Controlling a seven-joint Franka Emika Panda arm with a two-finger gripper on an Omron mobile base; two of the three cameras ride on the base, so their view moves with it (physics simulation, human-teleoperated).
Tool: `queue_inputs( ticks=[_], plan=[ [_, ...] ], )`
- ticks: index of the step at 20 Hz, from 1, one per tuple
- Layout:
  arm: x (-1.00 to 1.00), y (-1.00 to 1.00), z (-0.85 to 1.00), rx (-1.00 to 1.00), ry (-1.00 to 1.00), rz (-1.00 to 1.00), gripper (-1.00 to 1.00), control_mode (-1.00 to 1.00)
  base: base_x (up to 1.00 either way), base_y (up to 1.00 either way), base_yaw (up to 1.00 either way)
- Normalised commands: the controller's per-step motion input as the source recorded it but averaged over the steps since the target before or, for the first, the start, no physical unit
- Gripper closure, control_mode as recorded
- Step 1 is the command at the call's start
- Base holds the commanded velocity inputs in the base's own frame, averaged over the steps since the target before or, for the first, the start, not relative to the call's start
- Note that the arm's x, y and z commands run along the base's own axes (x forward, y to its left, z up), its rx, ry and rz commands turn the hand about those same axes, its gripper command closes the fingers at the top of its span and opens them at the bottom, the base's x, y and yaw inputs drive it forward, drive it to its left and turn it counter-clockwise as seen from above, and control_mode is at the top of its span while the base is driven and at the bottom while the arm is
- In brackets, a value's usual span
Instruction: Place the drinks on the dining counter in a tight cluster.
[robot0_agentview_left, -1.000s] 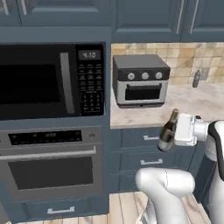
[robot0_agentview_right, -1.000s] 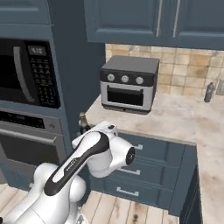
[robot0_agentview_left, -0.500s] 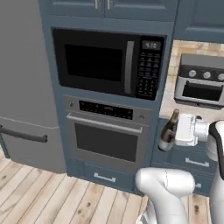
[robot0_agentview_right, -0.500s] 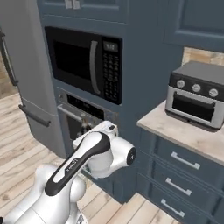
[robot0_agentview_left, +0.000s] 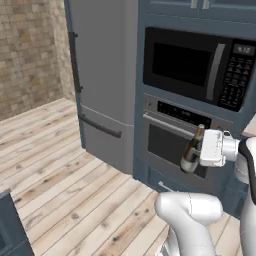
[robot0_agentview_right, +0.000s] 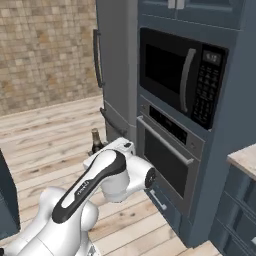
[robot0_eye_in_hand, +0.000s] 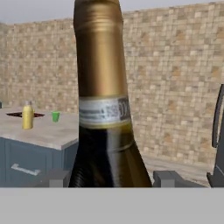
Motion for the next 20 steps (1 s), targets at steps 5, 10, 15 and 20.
queue_inputs(
  ticks=[5, 10, 15, 20],
  plan=[
    [0.00, 0.00, 0.00, 0.00, 0.00, 0.00, 1.00, 1.00, -0.11, 0.51, 0.61],
    [0.00, 0.00, 0.00, 0.00, 0.00, 0.00, 1.00, 1.00, 0.15, 0.50, 0.44],
    [0.00, 0.00, 0.00, 0.00, 0.00, 0.00, 1.00, 1.00, 0.35, 0.40, 0.31],
    [0.00, 0.00, 0.00, 0.00, 0.00, 0.00, 1.00, 1.00, 0.36, 0.34, 0.33]
  ],
)
